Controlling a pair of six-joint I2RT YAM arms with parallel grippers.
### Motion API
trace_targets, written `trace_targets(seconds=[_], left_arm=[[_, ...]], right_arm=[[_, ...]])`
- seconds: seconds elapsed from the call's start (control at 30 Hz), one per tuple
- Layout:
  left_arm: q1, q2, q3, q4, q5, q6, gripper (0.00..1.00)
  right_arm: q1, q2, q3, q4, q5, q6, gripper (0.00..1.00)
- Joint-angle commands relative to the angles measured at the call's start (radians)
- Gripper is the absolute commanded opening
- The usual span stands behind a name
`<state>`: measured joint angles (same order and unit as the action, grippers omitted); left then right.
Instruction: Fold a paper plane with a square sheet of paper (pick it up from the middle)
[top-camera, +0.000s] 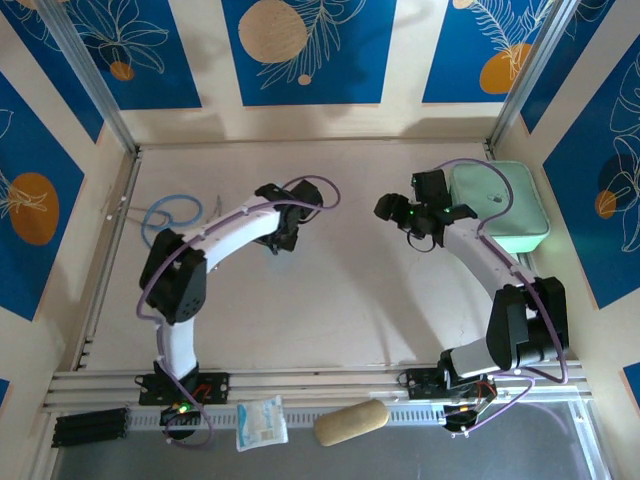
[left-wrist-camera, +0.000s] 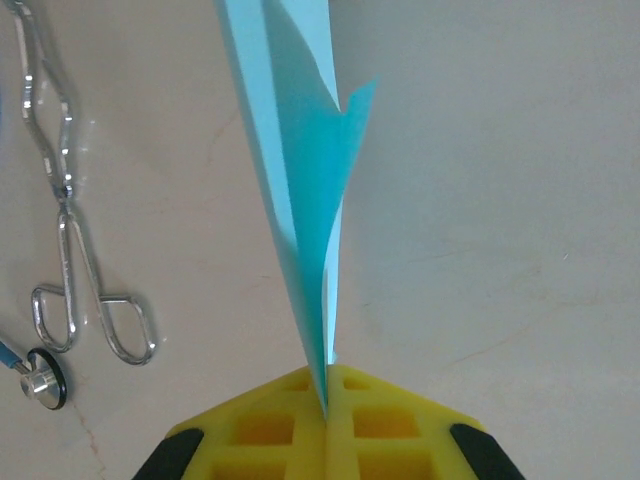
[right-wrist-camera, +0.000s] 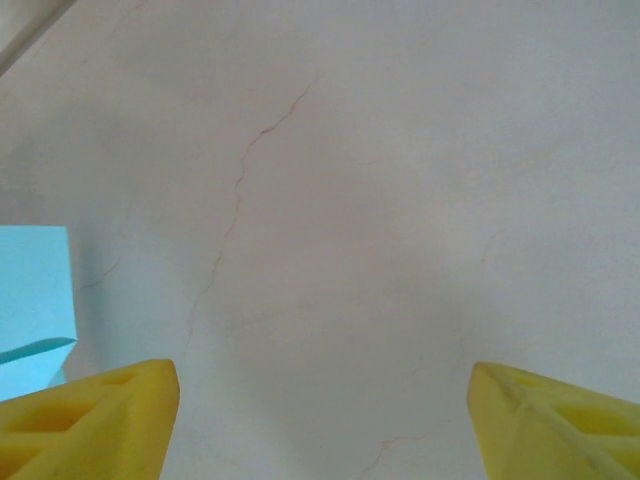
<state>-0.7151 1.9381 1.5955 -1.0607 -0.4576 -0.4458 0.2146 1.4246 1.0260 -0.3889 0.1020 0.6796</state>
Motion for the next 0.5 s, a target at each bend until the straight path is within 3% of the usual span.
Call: trace_targets(seconds=[0.0, 0.2, 0.47], left_arm=[[-0.035, 0.058, 0.064, -0.041, -0.027, -0.023, 0.08], [-0.058, 0.109, 0.076, 0.051, 0.134, -0.054, 0.19], [-0.055, 0.031, -0.035, 0.242, 0.372, -0.079, 0.39]], right_arm=[[-0.018, -0.029, -0.030, -0.027, 0.017, 0.017, 0.76], [-0.039, -0.053, -0.063, -0.023, -0.006, 0.032, 0.76], [-0.042, -0.085, -0.104, -0.010, -0.078, 0.032, 0.76]])
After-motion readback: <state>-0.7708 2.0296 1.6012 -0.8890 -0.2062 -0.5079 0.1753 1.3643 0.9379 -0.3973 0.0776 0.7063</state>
